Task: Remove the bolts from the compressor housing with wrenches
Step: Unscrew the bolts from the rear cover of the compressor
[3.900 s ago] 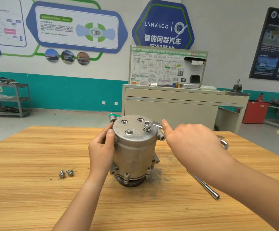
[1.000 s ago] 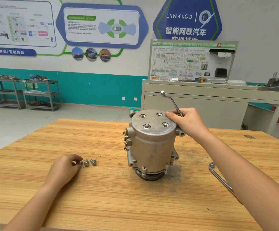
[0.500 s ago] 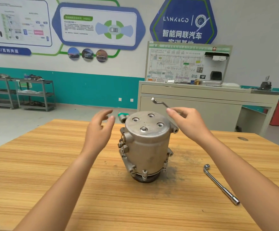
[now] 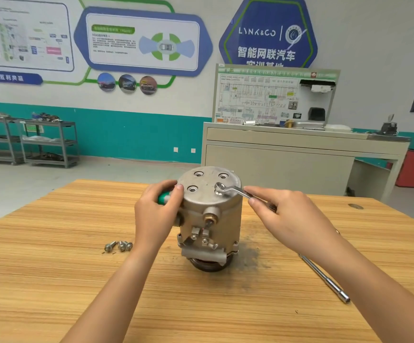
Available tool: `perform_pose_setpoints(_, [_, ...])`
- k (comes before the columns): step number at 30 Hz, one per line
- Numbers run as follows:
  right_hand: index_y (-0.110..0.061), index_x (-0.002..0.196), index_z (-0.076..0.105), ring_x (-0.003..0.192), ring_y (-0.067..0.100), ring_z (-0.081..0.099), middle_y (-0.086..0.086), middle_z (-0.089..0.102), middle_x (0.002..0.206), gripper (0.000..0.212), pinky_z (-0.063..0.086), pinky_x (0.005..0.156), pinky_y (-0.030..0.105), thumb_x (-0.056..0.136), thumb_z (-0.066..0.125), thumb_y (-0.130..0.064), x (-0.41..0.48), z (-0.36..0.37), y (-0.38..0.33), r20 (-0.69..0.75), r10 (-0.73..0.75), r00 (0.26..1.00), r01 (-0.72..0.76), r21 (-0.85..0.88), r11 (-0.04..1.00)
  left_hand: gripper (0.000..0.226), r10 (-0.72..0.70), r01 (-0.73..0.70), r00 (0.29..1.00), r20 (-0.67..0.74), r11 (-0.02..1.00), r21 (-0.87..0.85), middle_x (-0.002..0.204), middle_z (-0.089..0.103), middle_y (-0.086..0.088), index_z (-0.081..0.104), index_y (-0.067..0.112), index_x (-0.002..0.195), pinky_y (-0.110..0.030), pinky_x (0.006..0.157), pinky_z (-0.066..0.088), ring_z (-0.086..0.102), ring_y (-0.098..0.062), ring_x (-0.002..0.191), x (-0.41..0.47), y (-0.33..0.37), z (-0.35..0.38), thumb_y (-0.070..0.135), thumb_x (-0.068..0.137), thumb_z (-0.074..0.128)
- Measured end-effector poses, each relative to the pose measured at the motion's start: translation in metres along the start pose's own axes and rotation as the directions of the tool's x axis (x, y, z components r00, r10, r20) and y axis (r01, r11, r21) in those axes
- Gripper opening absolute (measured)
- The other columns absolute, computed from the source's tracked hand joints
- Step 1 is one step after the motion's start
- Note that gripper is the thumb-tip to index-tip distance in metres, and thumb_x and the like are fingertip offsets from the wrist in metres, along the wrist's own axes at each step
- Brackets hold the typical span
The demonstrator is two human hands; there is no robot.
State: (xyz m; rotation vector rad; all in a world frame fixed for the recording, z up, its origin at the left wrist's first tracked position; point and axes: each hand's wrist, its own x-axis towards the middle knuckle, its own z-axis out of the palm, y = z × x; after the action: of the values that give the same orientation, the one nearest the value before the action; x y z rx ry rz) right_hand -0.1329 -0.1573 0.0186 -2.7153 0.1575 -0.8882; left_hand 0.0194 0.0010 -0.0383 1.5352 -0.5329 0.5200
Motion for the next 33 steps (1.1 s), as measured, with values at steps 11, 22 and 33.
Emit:
perform_pose_setpoints(11, [-0.031,0.141,0.024,0.069,0.027,0.052,0.001,0.033,0.072,0.045,0.019,0.043,0.028,0.097,0.034,-0.023,-0.007,-0.007,-0.024,0.042,-0.073,0.996,0.082,-0.684,0.725,0.015,-0.124,0.082,0.984,-0.128,0.952,-0.296,0.089,0.063,0.021,0.063,0.025,0.093,-0.010,0.064,0.049,0.059,0.012,0.081,-0.029,0.010,0.026,0.023,0.079,0.069])
perform_pose_setpoints(22, [-0.013,0.142,0.022,0.069,0.023,0.048,0.003,0.042,0.072,0.056,0.016,0.040,0.026,0.089,0.038,-0.004,-0.010,-0.009,-0.025,0.125,0.020,0.992,0.083,-0.763,0.641,0.021,-0.144,0.115,0.988,-0.053,0.926,-0.361,0.105,0.062,0.022,0.053,0.019,0.077,-0.032,0.080,0.055,0.059,0.014,0.092,-0.030,0.018,0.040,0.018,0.077,0.074])
perform_pose_setpoints(33, [-0.008,0.101,0.072,0.030,0.018,0.042,0.004,0.049,0.048,0.039,0.020,0.034,0.016,0.065,0.076,-0.023,-0.019,-0.003,0.005,-0.090,-0.256,0.963,0.092,-0.777,0.622,0.019,-0.080,0.050,0.994,-0.069,0.932,-0.360,0.109,0.058,0.026,0.051,0.020,0.077,-0.010,0.067,0.050,0.055,0.019,0.097,-0.034,0.015,0.044,0.019,0.076,0.069])
